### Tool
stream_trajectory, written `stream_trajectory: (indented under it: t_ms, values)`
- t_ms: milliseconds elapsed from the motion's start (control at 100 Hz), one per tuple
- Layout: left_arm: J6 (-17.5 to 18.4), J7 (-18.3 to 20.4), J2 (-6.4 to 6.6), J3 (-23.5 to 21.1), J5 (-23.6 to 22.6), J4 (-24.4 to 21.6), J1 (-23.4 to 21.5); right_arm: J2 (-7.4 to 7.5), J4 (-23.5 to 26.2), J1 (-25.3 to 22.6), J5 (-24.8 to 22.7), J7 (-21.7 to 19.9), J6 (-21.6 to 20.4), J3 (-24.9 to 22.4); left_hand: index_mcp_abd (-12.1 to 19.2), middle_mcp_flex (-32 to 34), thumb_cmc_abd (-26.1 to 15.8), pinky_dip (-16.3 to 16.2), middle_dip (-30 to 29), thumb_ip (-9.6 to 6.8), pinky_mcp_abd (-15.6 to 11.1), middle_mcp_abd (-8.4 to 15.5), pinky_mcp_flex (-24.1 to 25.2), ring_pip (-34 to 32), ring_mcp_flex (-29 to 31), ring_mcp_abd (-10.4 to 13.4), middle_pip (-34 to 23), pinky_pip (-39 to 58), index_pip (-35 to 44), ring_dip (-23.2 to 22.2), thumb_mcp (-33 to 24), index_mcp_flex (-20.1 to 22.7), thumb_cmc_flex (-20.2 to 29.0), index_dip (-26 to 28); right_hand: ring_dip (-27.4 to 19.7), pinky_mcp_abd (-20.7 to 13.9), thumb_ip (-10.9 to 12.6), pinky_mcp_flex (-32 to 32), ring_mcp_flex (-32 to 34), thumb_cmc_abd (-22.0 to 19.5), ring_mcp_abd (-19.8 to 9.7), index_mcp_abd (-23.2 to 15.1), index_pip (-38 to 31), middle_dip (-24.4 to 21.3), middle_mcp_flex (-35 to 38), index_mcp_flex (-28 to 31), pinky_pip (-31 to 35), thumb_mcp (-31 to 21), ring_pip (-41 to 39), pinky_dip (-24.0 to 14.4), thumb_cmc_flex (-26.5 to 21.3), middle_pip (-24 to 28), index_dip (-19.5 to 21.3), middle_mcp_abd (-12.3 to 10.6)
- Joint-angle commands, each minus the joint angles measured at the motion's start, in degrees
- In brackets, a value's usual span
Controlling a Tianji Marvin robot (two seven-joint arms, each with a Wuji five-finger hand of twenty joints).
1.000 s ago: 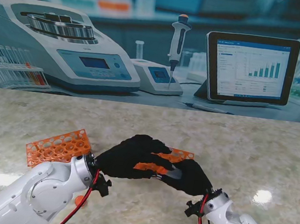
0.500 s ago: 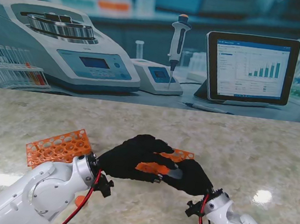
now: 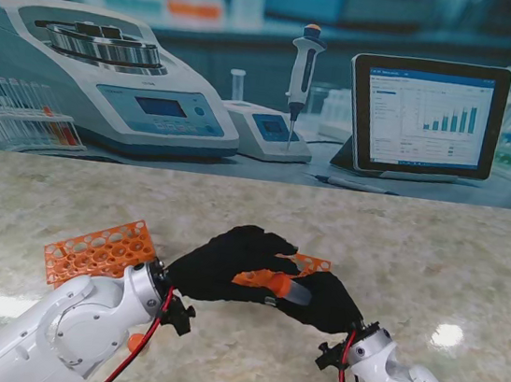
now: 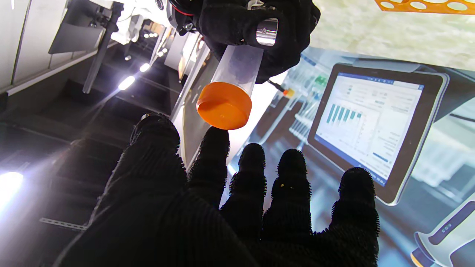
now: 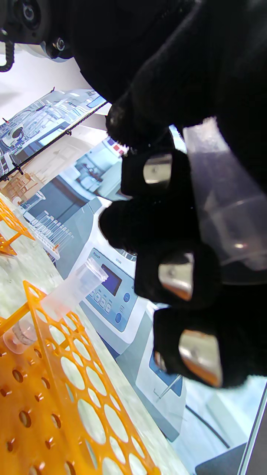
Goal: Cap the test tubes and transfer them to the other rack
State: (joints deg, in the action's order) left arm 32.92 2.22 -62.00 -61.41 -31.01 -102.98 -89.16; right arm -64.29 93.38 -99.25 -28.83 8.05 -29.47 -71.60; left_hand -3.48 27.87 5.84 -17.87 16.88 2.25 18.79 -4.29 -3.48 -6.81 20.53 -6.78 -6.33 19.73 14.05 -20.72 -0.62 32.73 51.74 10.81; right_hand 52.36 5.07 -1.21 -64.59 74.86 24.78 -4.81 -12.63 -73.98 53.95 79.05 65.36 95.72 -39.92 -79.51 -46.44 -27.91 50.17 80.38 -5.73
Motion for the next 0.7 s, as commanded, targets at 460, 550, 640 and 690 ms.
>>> stream_trajectory:
  t_ms: [460, 550, 640, 690]
  values:
    - [-2.2, -2.4, -0.51, 0.1, -2.8, 0.2, -0.1, -0.23, 0.2, -0.4, 0.0, 0.0, -0.1, 0.1, -5.1, -5.1, 7.3, -2.8, 1.9, -1.68, -0.7, 0.1, 0.4, 0.3, -2.6, 1.4, -0.1, -2.1, 6.3, -1.6, -0.6, -7.2, 0.5, 16.1, 2.2, 0.1, -0.3, -0.9, 0.8, -3.5, -4.0, -0.1, 0.2, 0.4, 1.1, 3.1, 1.9, -0.3, -6.8, -0.3, -1.7, 0.2, 1.1, 0.1]
    - [-2.5, -2.8, -0.55, 0.3, -3.4, 0.5, 0.1, -0.24, 0.2, -0.4, 0.0, 0.0, -0.1, 0.1, -5.1, -5.4, 8.5, -2.8, 2.3, -1.42, -0.7, -0.1, 0.4, 0.1, -2.7, 1.3, -0.3, -1.8, 9.3, -1.9, -1.7, -8.5, 0.0, 19.0, 2.2, 0.1, -0.3, -0.9, 0.8, -3.4, -4.0, -0.1, 0.2, 0.4, 1.2, 3.1, 1.9, -0.3, -6.8, -0.3, -1.7, 0.2, 1.1, 0.2]
    - [-2.7, -3.0, -0.58, 0.4, -3.8, 0.8, 0.3, -0.24, 0.2, -0.5, 0.0, 0.1, -0.1, 0.1, -5.1, -5.5, 9.5, -2.8, 2.5, -1.19, -0.7, -0.1, 0.3, 0.0, -2.6, 1.4, -0.5, -1.4, 11.6, -2.0, -2.5, -9.6, -0.7, 21.2, 2.2, 0.1, -0.3, -0.9, 0.8, -3.4, -4.0, -0.1, 0.2, 0.4, 1.2, 3.1, 1.9, -0.3, -6.8, -0.3, -1.6, 0.2, 1.1, 0.1]
    - [-2.8, -3.2, -0.62, 0.6, -3.8, 1.0, 0.4, -0.24, 0.2, -0.5, 0.0, 0.1, -0.1, 0.1, -5.2, -5.5, 10.0, -2.8, 2.5, -1.15, -0.6, 0.0, 0.1, 0.0, -2.5, 1.4, -0.5, -1.3, 12.1, -2.1, -2.8, -9.8, -0.7, 21.6, 2.2, 0.1, -0.3, -0.9, 0.8, -3.4, -4.0, -0.1, 0.2, 0.4, 1.2, 3.1, 1.9, -0.3, -6.8, -0.3, -1.6, 0.2, 1.1, 0.1]
